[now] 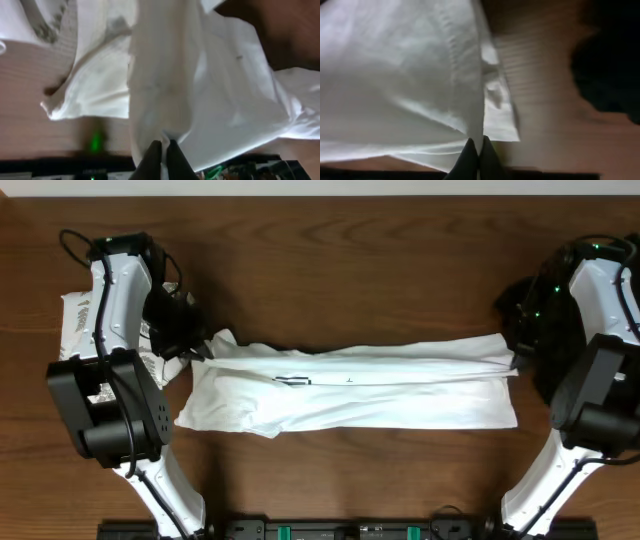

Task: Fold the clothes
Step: 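Fold the far edge toward the near side with both grippers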

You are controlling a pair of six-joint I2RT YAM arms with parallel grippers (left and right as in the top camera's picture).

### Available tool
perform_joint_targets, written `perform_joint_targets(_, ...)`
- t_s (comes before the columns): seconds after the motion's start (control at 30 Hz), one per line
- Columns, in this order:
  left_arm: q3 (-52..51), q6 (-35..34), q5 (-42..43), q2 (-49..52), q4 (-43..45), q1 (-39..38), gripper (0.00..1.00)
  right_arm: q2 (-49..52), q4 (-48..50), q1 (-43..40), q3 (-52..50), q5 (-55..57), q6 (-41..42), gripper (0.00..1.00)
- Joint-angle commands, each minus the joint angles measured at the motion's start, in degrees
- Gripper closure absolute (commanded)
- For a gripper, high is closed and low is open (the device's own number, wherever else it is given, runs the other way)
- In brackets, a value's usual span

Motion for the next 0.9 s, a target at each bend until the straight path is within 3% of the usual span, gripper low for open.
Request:
perform_joint_targets(0.0, 0.4, -0.2, -3.0, -0.9, -1.3, 0.2, 0.94, -1.1, -0.1, -1.9, 0.6, 4.7, 1.1, 0.99)
perform_joint_targets(0.67, -9.0, 0.0, -3.5, -0.9, -3.1, -1.0, 0.94, -1.1, 0.3, -2.3, 0.6, 5.1, 1.1, 0.99)
perform_joint_targets(0.87, -9.7, 0.0, -3.5, -0.9, -3.0, -1.0, 0.94, -1.1, 0.3, -2.3, 0.6, 5.1, 1.1, 0.77)
